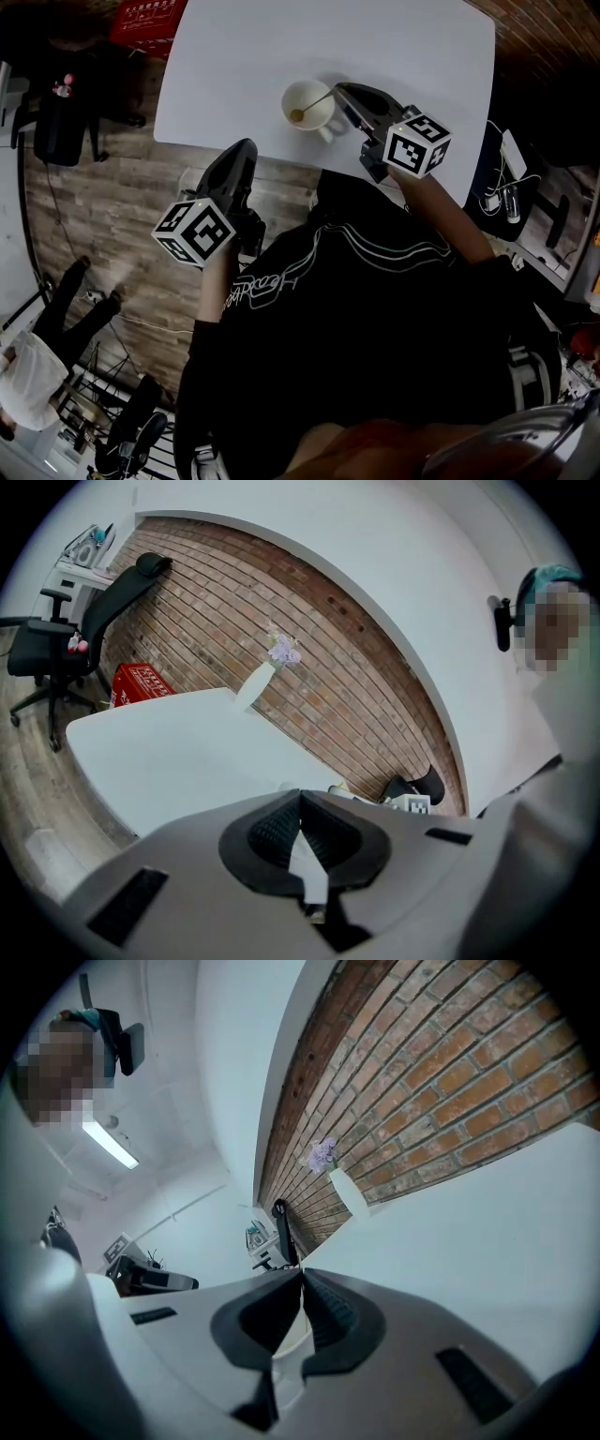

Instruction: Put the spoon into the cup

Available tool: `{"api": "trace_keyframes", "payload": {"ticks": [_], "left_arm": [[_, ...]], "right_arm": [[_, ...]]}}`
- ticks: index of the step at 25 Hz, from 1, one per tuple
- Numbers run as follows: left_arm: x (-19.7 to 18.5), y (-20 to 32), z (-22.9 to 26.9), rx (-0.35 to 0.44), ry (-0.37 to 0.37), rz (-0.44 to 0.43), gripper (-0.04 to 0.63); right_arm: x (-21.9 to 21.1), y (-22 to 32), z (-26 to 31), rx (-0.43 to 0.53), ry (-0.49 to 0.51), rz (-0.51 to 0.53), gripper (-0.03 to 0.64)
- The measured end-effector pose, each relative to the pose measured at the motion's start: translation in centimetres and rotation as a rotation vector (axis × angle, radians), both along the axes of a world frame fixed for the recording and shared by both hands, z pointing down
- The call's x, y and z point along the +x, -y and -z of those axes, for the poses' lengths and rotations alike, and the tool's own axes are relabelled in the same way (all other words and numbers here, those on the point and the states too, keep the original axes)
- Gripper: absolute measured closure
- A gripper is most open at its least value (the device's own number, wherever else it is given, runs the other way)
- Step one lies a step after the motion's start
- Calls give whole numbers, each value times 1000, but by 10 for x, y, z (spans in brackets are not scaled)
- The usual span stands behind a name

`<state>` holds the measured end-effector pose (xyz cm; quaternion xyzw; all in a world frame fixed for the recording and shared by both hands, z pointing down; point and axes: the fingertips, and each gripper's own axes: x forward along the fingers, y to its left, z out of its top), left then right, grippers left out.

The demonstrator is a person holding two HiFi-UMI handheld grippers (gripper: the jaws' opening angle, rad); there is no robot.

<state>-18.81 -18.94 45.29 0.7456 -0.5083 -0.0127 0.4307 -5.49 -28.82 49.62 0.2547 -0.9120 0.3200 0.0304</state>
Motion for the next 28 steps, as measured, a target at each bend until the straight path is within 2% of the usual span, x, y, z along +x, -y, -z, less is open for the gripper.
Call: {"api": "trace_keyframes", "payload": {"ticks": [19, 25, 28], "left_arm": [[0, -5, -6, -13, -4, -15, 591], [0, -9, -2, 1, -6, -27, 591], [5, -11, 2, 17, -9, -40, 591]], "right_arm": [[6, 5, -9, -56, 31, -48, 612], [18, 3, -6, -62, 43, -107, 527], [30, 1, 2, -50, 45, -129, 522]]}}
